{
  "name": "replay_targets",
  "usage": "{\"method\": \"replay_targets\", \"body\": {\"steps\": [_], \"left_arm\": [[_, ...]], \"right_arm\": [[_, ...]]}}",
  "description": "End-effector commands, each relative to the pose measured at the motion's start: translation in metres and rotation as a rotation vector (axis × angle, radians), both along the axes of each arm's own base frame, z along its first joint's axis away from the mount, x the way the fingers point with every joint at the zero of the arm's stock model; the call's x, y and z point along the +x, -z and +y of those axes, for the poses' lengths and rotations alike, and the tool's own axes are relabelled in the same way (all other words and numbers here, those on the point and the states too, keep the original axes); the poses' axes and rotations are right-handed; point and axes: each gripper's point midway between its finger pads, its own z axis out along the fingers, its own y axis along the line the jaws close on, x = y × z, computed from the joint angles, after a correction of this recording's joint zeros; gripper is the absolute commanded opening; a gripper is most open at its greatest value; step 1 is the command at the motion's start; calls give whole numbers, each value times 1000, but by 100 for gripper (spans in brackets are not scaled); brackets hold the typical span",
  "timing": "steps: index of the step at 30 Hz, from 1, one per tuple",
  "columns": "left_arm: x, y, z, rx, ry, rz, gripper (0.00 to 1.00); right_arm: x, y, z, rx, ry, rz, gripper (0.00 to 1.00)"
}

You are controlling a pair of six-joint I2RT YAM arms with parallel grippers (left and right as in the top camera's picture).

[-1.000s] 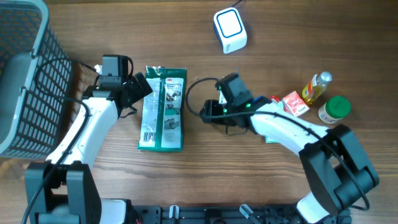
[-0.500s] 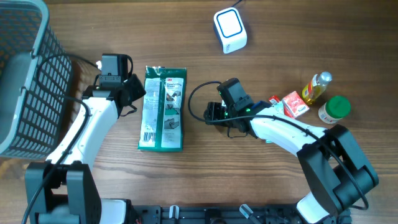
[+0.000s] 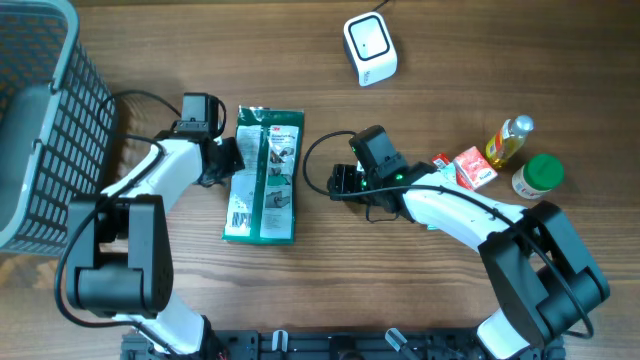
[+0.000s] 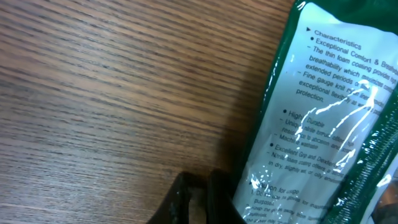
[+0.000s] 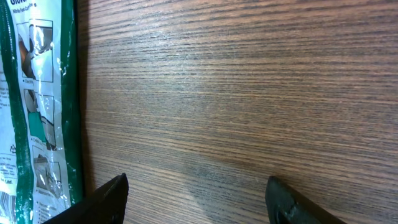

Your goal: Scan the item barcode

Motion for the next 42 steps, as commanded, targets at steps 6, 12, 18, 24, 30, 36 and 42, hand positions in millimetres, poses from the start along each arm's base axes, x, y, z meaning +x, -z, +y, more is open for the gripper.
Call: {"method": "replay_targets", "body": {"steps": [6,12,18,24,30,36,42], "left_arm": [[-47,25,-50,-135,126,191,5],[-58,26,-74,-121,205,213,9],[-62,26,-74,-119,208,227,7],[-62,26,-74,-119,211,226,5],[-61,26,-73,-111,210,225,4],[-61,26,-73,-111,210,225,4],[-61,26,-73,-111,210,224,4]], "right_arm": [[-11,-3,8,51,-28,48,70],[-26,9,16,97,-67,135,66],[-35,34,46,246,-137,232,66],[-37,42,69,391,-182,274,66],[-31,37,74,415,-191,241,41],[-28,54,57,313,-69,270,48],[-29,50,67,340,-83,258,36]]}}
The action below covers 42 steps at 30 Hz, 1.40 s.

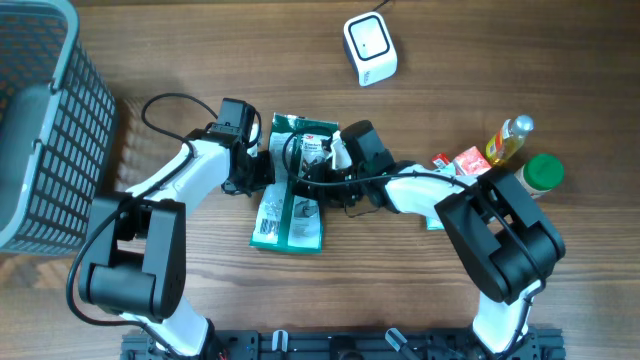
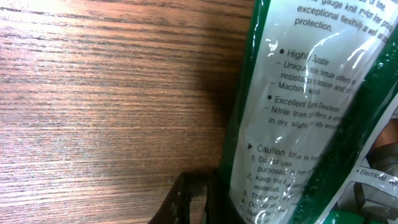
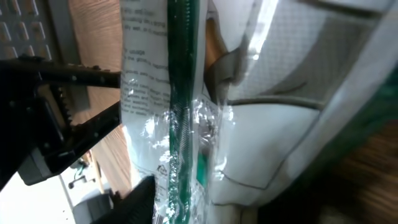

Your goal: Scan the item barcode

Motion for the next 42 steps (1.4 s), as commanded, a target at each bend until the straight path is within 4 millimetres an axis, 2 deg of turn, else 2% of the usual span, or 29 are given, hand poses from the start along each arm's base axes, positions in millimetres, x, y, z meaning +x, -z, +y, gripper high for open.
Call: {"method": "replay_targets", "body": {"steps": [1,2,4,10,14,16,17,19,22,23,28,30,31,33,34,38,42], "left_arm": [[-24,25,2,20,24,99,4],[-24,25,2,20,24,99,4],[-24,25,2,20,24,99,5],[-17,27,16,104,13,68,9],[-13,27,17,112,10,48,10],[-13,27,17,111,10,48,11],[-13,27,17,111,10,48,12],[-13,27,17,111,10,48,16],[-13,27,17,111,10,48,15],[-13,27,17,111,7,48,15],[-13,27,17,111,7,48,14],[-13,27,17,111,7,48,14],[-13,27,17,111,7,48,14],[-12,27,18,111,3,45,5],[-9,26,20,113,-6,36,4],[12,15,56,158,-132,-26,10],[26,7,116,312,-255,-89,14]], "right_arm": [[-14,43,-15,-126,44,39,31],[-12,42,-14,-123,41,29,14],[-11,42,-14,-120,41,24,4],[-12,42,-14,-122,23,5,4],[-11,42,-14,-122,11,-9,4],[-11,42,-14,-122,12,-9,8],[-11,42,-14,-122,13,-8,20],[-11,41,-14,-120,13,-11,31],[-9,40,-12,-113,16,-18,43],[-8,40,-12,-111,17,-20,44],[-7,29,-2,-42,1,-28,24],[-7,25,1,-24,-29,-57,5],[-7,26,1,-26,-41,-73,4],[-6,26,0,-27,-61,-100,4],[-6,26,0,-28,-67,-110,4],[-2,27,-6,-37,-84,-139,4],[-8,32,-11,-59,-85,-105,8]]}}
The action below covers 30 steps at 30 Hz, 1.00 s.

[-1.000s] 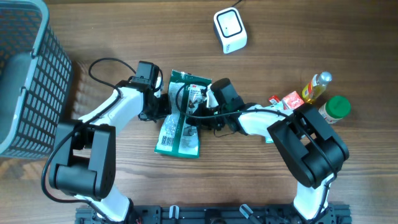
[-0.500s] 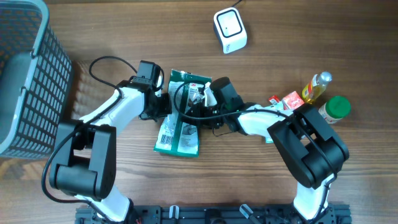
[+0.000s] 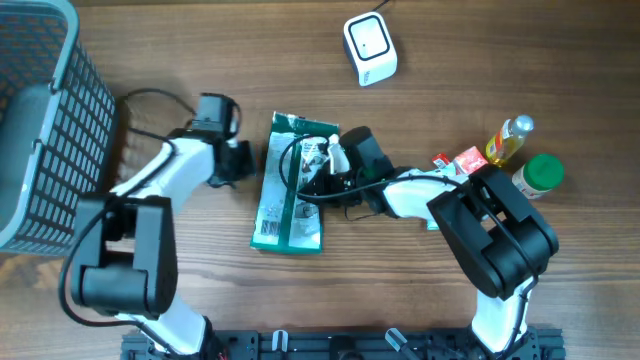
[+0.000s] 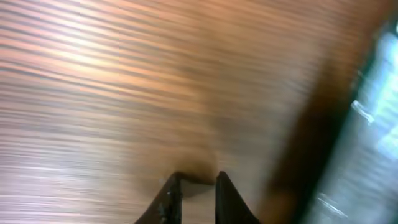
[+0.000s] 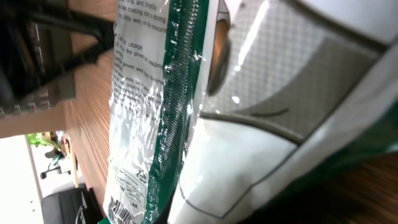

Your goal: Scan the item barcode

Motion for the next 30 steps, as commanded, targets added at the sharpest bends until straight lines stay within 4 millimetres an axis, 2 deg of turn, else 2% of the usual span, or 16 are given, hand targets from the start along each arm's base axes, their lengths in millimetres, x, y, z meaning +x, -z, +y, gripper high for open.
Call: {"method": "replay_targets", "body": {"steps": [1,3,5,7,8,13,15,16,17,18,21,24,28,30], "left_arm": [[-3,8,75,217,-154,8,17],[-1,7,89,220,-134,-1,27],[-1,7,100,227,-140,-2,58],[-2,7,107,226,-161,0,73],[-3,7,107,223,-163,4,100],[-3,7,108,223,-164,4,100],[-3,7,108,223,-164,4,100],[-3,7,108,223,-164,5,100],[-3,7,108,223,-164,5,100],[-3,7,108,223,-164,4,100],[-3,7,108,223,-164,5,100],[-3,7,108,223,-164,5,100],[-3,7,108,223,-164,4,100],[-3,7,108,223,-164,5,100]], "right_arm": [[-7,22,-12,-63,-3,20,8],[-7,22,-12,-63,-4,20,8],[-7,22,-12,-64,-4,22,7],[-7,22,-12,-64,-4,20,6],[-6,22,-12,-69,-6,11,4],[-4,19,-11,-65,-34,-34,4],[2,3,-8,-44,-79,-124,4],[7,-13,-6,-32,-98,-180,4],[11,-44,-5,-20,-140,-285,4],[12,-59,-7,-30,-160,-343,4],[12,-110,-23,-114,-231,-560,4],[-3,-171,-47,-201,-356,-854,4],[-16,-223,-71,-296,-401,-1025,4],[-16,-259,-84,-378,-423,-1063,4]]}}
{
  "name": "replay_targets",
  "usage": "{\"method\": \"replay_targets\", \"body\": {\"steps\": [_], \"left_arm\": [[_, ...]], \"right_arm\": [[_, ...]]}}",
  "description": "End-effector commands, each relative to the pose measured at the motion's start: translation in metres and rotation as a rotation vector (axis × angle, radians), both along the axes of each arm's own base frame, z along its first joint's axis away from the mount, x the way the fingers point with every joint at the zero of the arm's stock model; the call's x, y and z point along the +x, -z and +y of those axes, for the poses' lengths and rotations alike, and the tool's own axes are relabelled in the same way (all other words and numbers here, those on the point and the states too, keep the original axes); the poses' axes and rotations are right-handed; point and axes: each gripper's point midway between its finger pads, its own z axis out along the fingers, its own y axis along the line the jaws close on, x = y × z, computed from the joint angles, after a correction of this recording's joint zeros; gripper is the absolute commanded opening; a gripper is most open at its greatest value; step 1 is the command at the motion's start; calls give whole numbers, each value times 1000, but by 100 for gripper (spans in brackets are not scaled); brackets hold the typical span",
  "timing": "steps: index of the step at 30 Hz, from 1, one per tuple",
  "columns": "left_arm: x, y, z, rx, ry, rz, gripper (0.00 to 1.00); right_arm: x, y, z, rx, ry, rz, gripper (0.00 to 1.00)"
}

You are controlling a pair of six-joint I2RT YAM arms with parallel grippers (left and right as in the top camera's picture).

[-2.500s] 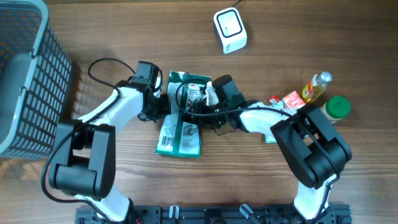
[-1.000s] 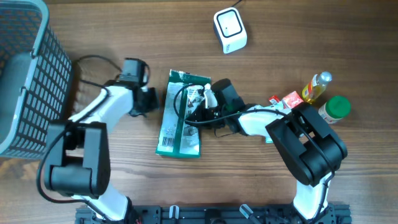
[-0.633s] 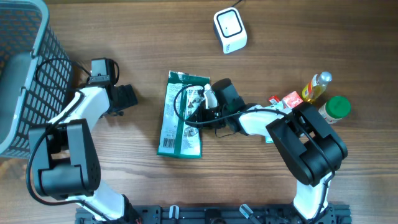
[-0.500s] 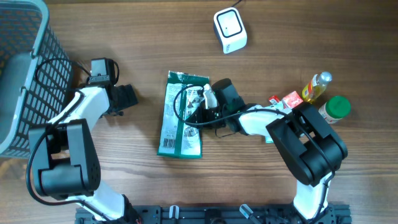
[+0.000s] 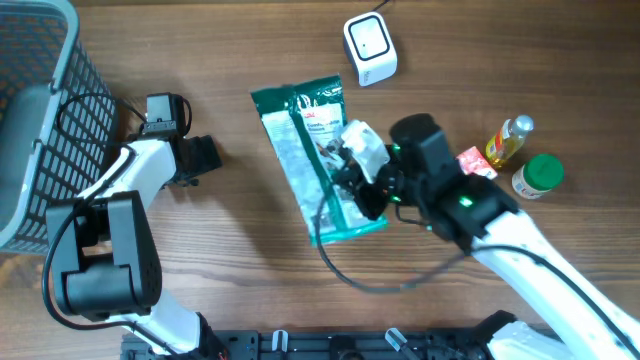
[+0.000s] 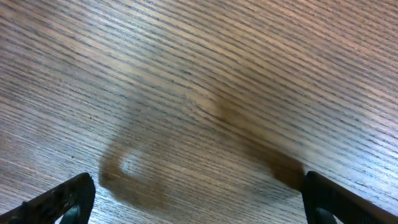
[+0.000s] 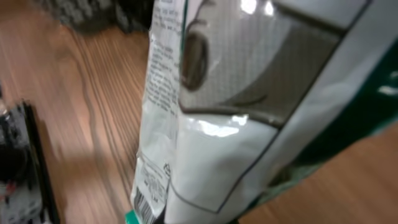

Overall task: Scan the item barcode
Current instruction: 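Hold the glove package up before the scanner window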

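A green and white plastic packet (image 5: 305, 140) hangs tilted above the table's middle, with my right gripper (image 5: 362, 186) shut on its right edge. In the right wrist view the packet (image 7: 217, 124) fills the picture, a barcode label (image 7: 146, 202) shows at its lower left corner, and my fingers are mostly hidden behind it. The white scanner (image 5: 370, 48) stands at the far edge, just beyond the packet's top. My left gripper (image 5: 198, 160) is off to the left over bare wood, jaws wide open (image 6: 199, 200) with nothing between them.
A grey mesh basket (image 5: 40, 120) fills the left edge. At the right stand a yellow bottle (image 5: 508, 140), a green-lidded jar (image 5: 538, 175) and a red box (image 5: 475, 166). A cable loops under the packet.
The packet was lying on the table in my right gripper and is now raised, tilted and closer to the scanner. My left gripper has opened and moved further left.
The packet lay flat with my left gripper at its left edge and my right gripper open beside it. Then the packet sat further right with both grippers at it. My left gripper then drew off shut while the right kept hold; now the right holds the packet up.
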Motion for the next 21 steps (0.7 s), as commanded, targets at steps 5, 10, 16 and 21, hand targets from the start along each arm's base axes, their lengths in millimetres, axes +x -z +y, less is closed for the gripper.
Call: {"method": "replay_targets", "body": {"steps": [5,10,16,21], "left_arm": [[-10,10,3,20,14,45,100],[-10,10,3,20,14,45,100],[-10,10,3,20,14,45,100],[-10,10,3,20,14,45,100]], "right_arm": [[27,-126,-54,-342,51,-316,4],[60,-131,-57,-438,108,-370,4],[121,-78,-45,-638,103,-400,4],[190,-46,-41,-871,149,-560,4]]}}
